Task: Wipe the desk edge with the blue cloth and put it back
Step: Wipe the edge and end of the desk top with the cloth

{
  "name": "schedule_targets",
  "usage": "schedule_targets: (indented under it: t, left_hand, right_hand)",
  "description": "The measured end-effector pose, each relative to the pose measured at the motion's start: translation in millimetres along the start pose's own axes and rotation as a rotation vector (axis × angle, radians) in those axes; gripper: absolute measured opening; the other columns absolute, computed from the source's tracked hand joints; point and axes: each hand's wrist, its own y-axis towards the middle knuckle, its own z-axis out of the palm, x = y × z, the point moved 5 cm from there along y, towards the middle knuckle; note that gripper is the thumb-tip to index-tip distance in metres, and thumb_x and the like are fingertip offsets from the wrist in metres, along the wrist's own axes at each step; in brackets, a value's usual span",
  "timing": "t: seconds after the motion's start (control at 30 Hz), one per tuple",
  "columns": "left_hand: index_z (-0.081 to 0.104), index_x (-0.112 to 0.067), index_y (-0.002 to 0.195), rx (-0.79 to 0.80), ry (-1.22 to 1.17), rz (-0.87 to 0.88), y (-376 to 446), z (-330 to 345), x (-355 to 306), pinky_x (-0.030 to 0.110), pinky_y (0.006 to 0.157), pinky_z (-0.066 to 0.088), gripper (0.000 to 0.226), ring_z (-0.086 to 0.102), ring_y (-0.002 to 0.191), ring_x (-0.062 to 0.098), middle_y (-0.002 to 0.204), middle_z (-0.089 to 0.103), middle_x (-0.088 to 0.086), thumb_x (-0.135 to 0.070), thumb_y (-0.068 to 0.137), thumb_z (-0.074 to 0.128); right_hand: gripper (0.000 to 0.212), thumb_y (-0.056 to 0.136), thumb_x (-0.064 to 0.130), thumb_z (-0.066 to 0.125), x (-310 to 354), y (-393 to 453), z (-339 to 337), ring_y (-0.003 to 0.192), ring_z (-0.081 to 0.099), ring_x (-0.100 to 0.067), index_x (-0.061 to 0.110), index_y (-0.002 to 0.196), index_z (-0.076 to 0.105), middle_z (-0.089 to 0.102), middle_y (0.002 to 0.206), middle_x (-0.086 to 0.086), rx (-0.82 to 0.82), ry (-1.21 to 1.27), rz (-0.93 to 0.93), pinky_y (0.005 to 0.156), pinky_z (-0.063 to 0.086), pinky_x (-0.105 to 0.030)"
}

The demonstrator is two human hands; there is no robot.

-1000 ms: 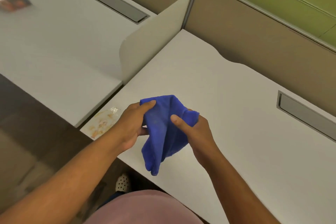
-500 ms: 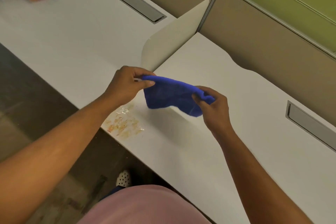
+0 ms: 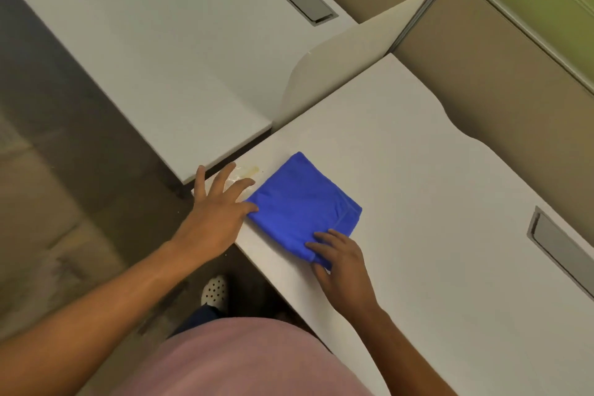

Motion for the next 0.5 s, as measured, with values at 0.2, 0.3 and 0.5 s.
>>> schedule_targets:
  t: [0.2,0.3,0.5]
  left_hand:
    - [0.082,-0.035,0.113,-0.109,-0.020,-0.144,-35.6,10.6,-9.3,0.084,0.119,0.007,0.026,0.019,0.161,0.045,0.163,0.049,0.010,-0.022,0.092,0.076]
    - [0.077,-0.035,0.126,-0.222,-0.127,-0.266,-56.6,17.5,-21.2,0.078,0.124,0.004,0.035,0.012,0.163,0.039,0.172,0.035,0.006,-0.023,0.093,0.071]
    - [0.027,-0.018,0.166,-0.497,-0.726,-0.910,-99.6,59.7,-59.6,0.057,0.132,0.016,0.072,0.014,0.164,0.028,0.178,0.011,0.006,-0.025,0.103,0.062]
  right_hand:
    - [0.041,0.094,0.051,0.053,13.2,6.0,-13.5,0.129,0.061,-0.018,0.024,0.103,0.082,0.070,0.137,0.004,-0.003,-0.022,-0.059,0.112,0.045,-0.042]
    - [0.053,0.098,0.058,0.042,21.0,19.6,-14.5,0.137,0.055,-0.022,0.022,0.116,0.077,0.062,0.147,-0.001,-0.047,0.018,-0.060,0.115,0.046,-0.045]
    - [0.094,0.095,0.079,0.041,51.7,87.3,17.2,0.165,0.010,-0.031,0.024,0.167,0.018,0.011,0.178,-0.005,-0.017,-0.048,-0.156,0.132,0.016,-0.053]
